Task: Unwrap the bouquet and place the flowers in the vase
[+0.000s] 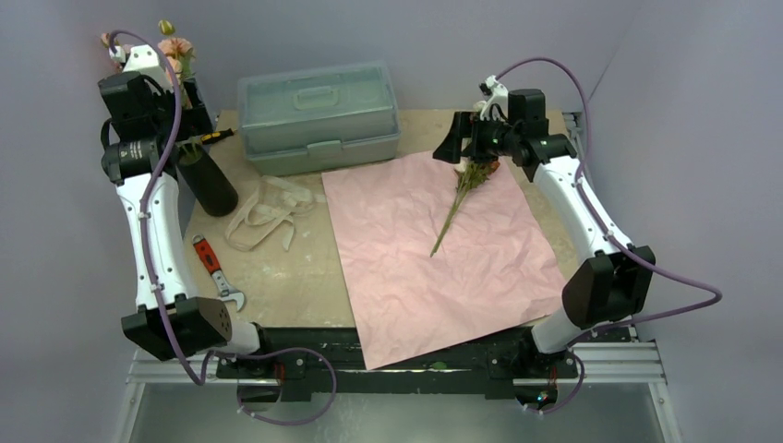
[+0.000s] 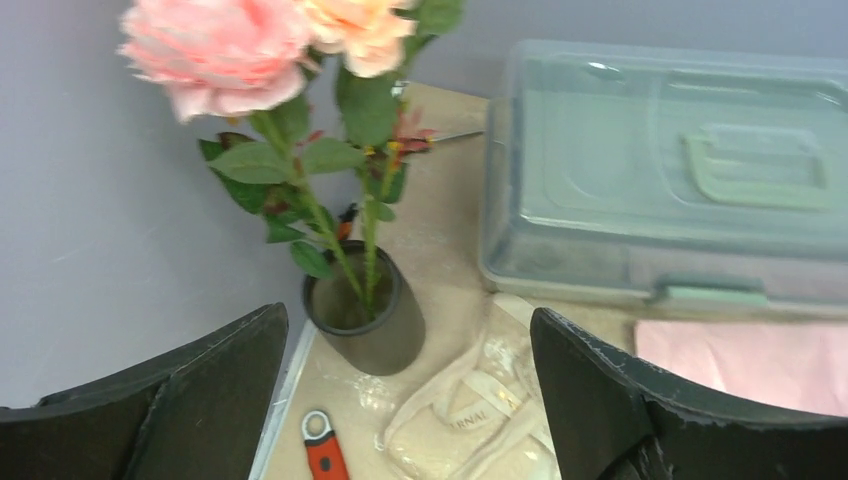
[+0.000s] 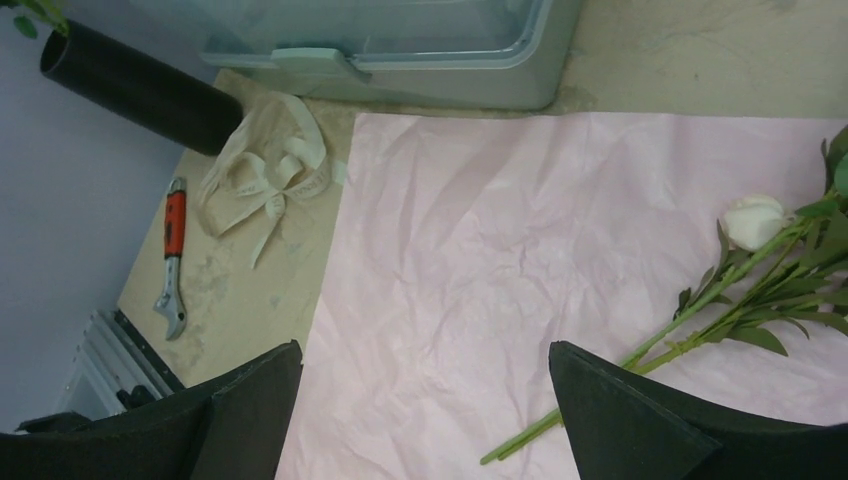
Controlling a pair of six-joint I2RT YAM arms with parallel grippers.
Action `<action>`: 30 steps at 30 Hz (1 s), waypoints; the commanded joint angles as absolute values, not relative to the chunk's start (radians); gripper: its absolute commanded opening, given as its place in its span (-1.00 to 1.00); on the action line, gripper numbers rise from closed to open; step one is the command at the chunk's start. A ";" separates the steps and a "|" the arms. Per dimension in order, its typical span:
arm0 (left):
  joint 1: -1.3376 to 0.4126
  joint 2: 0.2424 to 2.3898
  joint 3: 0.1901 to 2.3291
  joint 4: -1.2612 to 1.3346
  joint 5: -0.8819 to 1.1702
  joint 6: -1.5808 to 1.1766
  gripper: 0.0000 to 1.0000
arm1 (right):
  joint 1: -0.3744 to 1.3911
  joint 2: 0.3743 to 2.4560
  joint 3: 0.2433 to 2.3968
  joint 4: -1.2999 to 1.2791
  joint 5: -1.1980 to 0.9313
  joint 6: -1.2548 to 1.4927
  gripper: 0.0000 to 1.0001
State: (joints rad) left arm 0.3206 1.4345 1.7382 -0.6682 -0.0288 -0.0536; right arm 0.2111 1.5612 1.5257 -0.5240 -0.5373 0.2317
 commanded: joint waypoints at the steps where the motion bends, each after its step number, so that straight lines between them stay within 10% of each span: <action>1: 0.326 1.366 1.686 -0.714 0.235 0.030 0.84 | 0.205 1.572 1.517 -0.522 -0.384 0.316 0.92; 13: 0.321 1.392 1.674 -0.740 0.619 0.037 1.00 | 0.193 1.676 1.522 -0.536 0.025 0.421 0.15; 30: 0.278 1.442 1.755 -0.720 0.648 0.008 1.00 | 0.082 2.009 1.603 -0.493 -0.064 0.459 -0.07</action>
State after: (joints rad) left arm 0.2802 1.4403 1.6993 -0.7643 0.6250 0.0189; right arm 0.0898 2.0045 1.5501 -0.5438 -0.0460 0.4385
